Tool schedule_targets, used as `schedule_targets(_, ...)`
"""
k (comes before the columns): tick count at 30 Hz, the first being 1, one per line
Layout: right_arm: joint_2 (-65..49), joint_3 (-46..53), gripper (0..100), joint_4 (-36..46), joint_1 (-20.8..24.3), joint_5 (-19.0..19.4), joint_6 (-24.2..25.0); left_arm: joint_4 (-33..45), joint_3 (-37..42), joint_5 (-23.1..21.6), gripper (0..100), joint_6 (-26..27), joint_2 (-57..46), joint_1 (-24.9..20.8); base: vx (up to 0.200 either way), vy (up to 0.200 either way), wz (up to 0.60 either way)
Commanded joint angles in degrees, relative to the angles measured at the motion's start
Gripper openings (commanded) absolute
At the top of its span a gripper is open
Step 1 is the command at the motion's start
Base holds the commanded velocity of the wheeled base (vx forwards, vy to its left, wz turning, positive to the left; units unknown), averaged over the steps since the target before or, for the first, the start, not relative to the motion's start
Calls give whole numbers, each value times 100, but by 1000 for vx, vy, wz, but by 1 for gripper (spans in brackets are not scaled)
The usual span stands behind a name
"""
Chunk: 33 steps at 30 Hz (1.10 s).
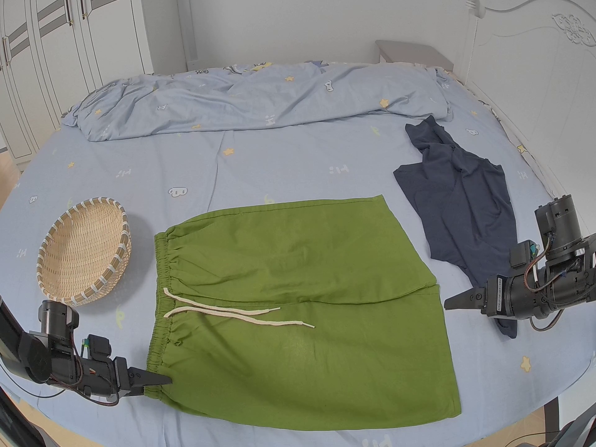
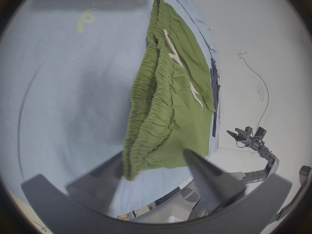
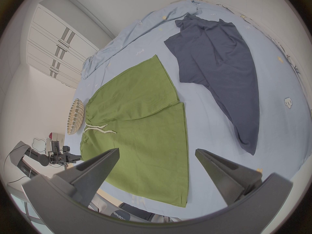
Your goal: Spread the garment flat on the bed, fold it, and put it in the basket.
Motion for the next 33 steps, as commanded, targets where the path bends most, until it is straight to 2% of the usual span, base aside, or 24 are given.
schedule_targets(1, 18, 2, 100, 2, 2, 1, 1, 0, 8, 2, 0, -2, 8, 7, 0, 0, 0)
schedule_targets(6, 18, 2, 100, 2, 2, 1, 1, 0, 52, 2, 0, -2, -27, 86, 0, 0, 0)
schedule_targets(13, 9, 116, 100, 11, 10, 28, -25, 0, 237, -16, 0, 77, -238, 464, 0, 0, 0)
schedule_targets(18, 132, 512, 100, 28, -7, 116, -201, 70, 334, -16, 0, 789, -273, 1053, 0, 0, 0)
schedule_targets(21, 325, 661, 100, 37, -69, 590, -315, 149, 334, -16, 0, 1070, -212, 1290, 0, 0, 0)
schedule_targets(22, 387, 811, 100, 28, -157, 968, -359, 175, 334, -16, 0, 1123, -185, 1352, 0, 0, 0)
schedule_targets(24, 431, 881, 100, 28, -174, 1100, -385, 175, 325, -16, 0, 1123, -185, 1352, 0, 0, 0)
schedule_targets(26, 756, 1083, 100, 2, -209, 1496, -588, 167, 316, -16, 0, 1123, -177, 1361, 0, 0, 0)
schedule_targets(30, 1151, 1294, 100, -7, -183, 1759, -869, 158, 325, -7, 0, 1132, -89, 1334, 0, 0, 0)
schedule_targets(33, 1371, 1426, 100, -77, -113, 1786, -1071, 140, 325, -7, 0, 1132, -27, 1325, 0, 0, 0)
